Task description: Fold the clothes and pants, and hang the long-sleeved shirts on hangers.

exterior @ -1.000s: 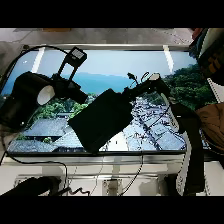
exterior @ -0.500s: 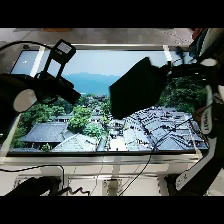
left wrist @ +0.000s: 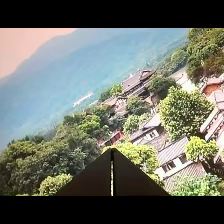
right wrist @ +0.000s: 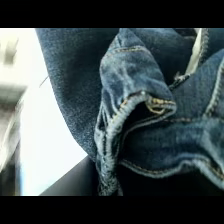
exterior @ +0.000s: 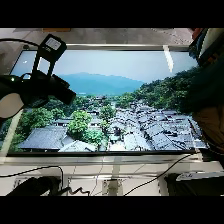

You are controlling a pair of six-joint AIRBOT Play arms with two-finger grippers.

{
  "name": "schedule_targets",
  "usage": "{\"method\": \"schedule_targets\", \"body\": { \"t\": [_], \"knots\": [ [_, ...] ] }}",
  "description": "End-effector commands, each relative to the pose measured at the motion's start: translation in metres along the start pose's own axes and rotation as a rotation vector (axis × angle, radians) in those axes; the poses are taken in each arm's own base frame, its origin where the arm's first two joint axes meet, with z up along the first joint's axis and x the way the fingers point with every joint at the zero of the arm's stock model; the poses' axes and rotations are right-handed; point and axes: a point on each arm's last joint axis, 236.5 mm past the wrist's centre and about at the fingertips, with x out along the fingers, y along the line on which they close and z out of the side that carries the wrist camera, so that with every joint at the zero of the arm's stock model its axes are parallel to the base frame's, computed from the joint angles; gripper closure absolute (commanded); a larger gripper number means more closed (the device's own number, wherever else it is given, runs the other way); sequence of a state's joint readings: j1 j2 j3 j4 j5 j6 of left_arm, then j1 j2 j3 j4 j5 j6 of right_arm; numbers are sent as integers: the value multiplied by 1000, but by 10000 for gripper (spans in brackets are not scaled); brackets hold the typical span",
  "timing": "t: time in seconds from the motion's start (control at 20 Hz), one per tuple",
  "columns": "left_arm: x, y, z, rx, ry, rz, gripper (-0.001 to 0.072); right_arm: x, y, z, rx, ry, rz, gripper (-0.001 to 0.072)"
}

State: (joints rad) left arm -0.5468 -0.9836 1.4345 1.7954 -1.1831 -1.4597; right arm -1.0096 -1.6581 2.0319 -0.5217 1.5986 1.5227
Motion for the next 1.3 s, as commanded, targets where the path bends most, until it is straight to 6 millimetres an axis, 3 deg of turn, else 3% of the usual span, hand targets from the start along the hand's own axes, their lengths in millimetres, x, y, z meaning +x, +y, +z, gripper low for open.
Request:
{"method": "schedule_targets", "body": {
  "t": [0.0, 0.1, 0.25, 0.35, 0.4, 0.45, 0.5, 0.55, 0.8, 0.85, 0.95, 1.0, 1.15, 1.25],
  "knots": [
    [-1, 0, 0, 0, -2, 0, 693, -98, -76, 21, 160, -213, -280, 688],
    [-1, 0, 0, 0, -2, 0, 693, -153, -108, 25, 242, -350, -452, 688],
    [-1, 0, 0, -1, -2, 0, 693, -227, -149, 7, 415, -492, -721, 688],
    [-1, 0, 0, -1, -2, 0, 693, -256, -166, -6, 468, -527, -834, 687],
    [-1, 0, 0, -1, -2, 0, 693, -260, -172, -13, 492, -513, -859, 643],
    [-1, 0, 0, 0, -2, 0, 694, -261, -177, -21, 523, -494, -879, 440],
    [-1, 0, 0, 0, -2, 0, 693, -261, -181, -29, 550, -474, -895, 116],
    [-1, 0, 0, 0, -2, 0, 693, -259, -183, -32, 557, -460, -896, 25],
    [-1, 0, 0, 0, -1, 0, 693, -256, -182, -35, 539, -429, -896, 30],
    [-1, 0, 0, 0, -1, 0, 693, -253, -180, -33, 488, -403, -885, 95],
    [-1, 0, 0, 0, -1, 0, 693, -231, -163, -25, 448, -381, -774, 527],
    [-1, 0, 0, 0, -1, 1, 693, -212, -146, -18, 404, -359, -681, 673],
    [-1, 0, 0, 0, -1, 0, 693, -145, -68, 0, 226, -281, -386, 688],
    [-1, 0, 0, 0, -1, 0, 693, -102, -6, -6, 98, -215, -278, 688]
  ]
}}
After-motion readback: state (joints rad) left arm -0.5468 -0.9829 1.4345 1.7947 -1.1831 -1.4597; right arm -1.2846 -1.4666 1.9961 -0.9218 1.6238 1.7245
